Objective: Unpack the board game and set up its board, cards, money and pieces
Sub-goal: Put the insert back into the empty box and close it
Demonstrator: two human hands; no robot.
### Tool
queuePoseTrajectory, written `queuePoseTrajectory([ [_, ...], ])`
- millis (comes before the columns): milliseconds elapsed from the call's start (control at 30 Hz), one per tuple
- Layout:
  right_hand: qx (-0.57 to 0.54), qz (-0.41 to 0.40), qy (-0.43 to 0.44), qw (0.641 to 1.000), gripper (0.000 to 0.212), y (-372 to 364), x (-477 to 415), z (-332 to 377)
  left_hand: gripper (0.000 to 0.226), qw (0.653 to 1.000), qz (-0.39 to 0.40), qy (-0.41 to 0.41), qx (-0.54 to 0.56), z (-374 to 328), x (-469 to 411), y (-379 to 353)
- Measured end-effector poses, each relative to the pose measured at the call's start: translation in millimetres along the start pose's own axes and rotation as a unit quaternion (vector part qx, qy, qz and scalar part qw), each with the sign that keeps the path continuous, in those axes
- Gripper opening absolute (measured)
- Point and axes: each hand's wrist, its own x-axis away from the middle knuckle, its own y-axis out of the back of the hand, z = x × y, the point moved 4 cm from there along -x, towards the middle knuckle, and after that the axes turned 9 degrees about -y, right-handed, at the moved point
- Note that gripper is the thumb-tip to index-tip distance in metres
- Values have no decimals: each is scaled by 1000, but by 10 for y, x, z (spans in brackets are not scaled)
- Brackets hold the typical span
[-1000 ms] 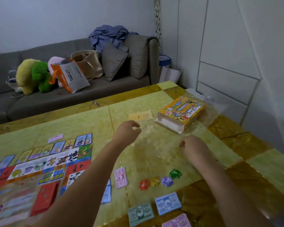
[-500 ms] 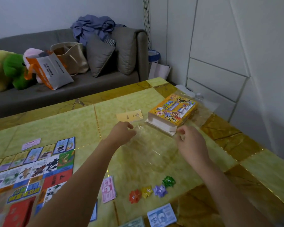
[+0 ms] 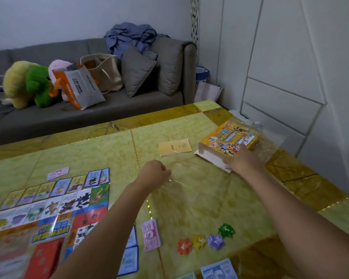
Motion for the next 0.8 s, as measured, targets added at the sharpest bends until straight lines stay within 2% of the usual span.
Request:
queuePoseTrajectory([
  [100, 22, -2, -1, 1000, 75, -3, 36, 4, 31, 999, 17, 24, -24, 119, 37, 77],
  [300, 59, -62, 24, 996, 39, 70, 146, 6, 29, 997, 43, 51, -45, 243, 124, 204],
  [433, 34, -91, 28, 995, 31, 189, 220, 40, 30, 996, 50, 63, -26, 254, 195, 270],
  [533, -15, -127, 36, 991, 30, 385, 279, 69, 27, 999, 31, 30, -10, 129, 271, 393],
  [633, -35, -160, 42, 986, 32, 618, 389, 101, 51, 999, -3, -20, 43, -80, 339, 545],
  [800, -20, -200, 115, 973, 32, 920, 844, 370, 76, 980, -43, -93, 171, -538, 520, 856],
])
